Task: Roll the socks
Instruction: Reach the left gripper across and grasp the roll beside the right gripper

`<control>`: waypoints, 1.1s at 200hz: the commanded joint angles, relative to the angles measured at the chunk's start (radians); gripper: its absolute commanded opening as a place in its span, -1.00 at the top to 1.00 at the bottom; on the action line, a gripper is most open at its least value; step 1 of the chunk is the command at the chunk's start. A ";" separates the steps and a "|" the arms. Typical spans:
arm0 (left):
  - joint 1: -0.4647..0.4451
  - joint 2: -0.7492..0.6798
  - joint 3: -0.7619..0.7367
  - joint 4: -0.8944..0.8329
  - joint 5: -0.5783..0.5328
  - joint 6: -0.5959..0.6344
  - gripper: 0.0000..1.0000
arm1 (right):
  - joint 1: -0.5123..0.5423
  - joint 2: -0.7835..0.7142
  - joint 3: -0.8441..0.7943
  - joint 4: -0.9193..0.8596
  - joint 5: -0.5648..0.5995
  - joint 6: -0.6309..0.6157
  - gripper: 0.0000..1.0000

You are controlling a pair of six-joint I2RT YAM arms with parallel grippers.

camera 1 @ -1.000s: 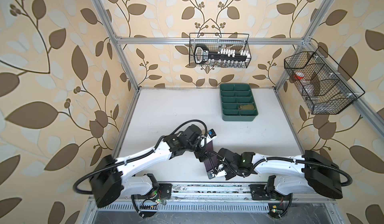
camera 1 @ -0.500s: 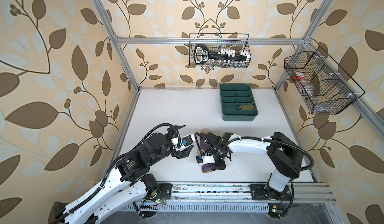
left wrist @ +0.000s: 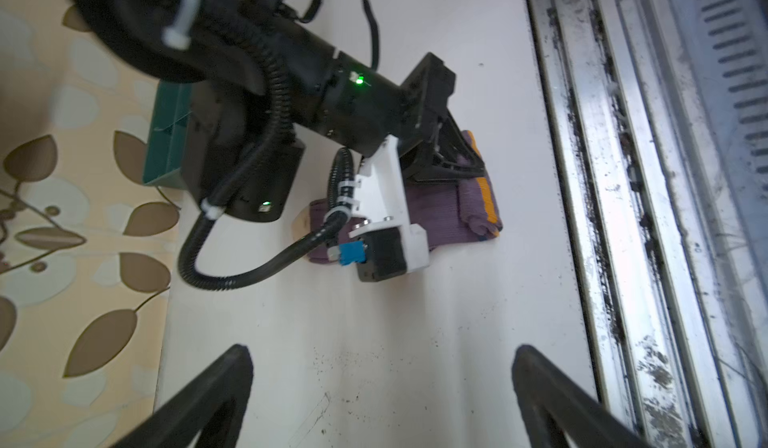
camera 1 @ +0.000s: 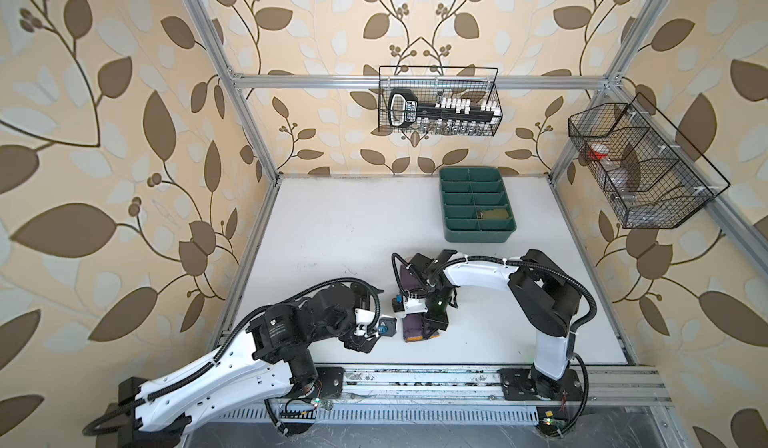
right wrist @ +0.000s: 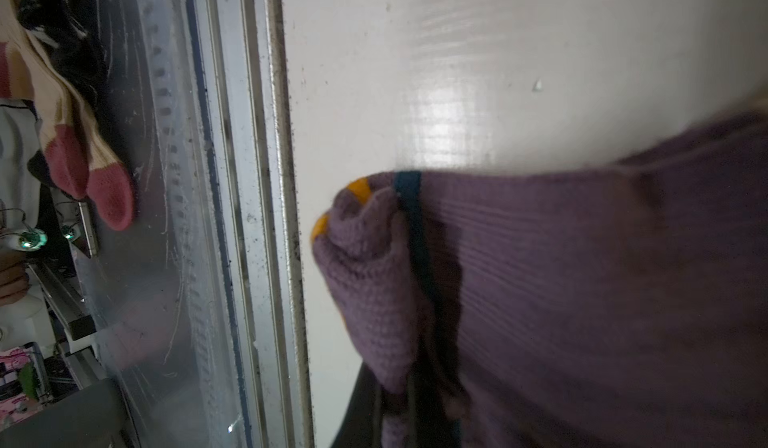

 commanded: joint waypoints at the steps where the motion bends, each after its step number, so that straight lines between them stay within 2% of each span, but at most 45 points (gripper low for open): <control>1: -0.126 0.109 -0.033 0.096 -0.215 0.026 -0.94 | -0.010 0.069 -0.003 0.034 0.070 -0.026 1.00; 40: -0.290 0.304 -0.065 0.278 -0.393 -0.093 -0.81 | -0.017 0.090 -0.002 0.047 0.070 -0.022 1.00; 75: -0.375 0.432 -0.060 0.346 -0.429 -0.172 -0.72 | -0.032 0.101 0.010 0.033 0.067 -0.035 1.00; 130: -0.388 0.588 -0.059 0.394 -0.405 -0.169 -0.54 | -0.041 0.091 0.013 0.031 0.084 -0.050 1.00; 163: -0.388 0.678 -0.049 0.440 -0.366 -0.198 -0.34 | -0.042 0.089 0.012 0.028 0.086 -0.052 1.00; 197: -0.388 0.745 -0.053 0.492 -0.382 -0.213 -0.07 | -0.041 0.094 0.004 0.036 0.083 -0.050 1.00; 220: -0.386 0.799 -0.056 0.515 -0.390 -0.209 0.20 | -0.041 0.093 0.000 0.036 0.084 -0.053 1.00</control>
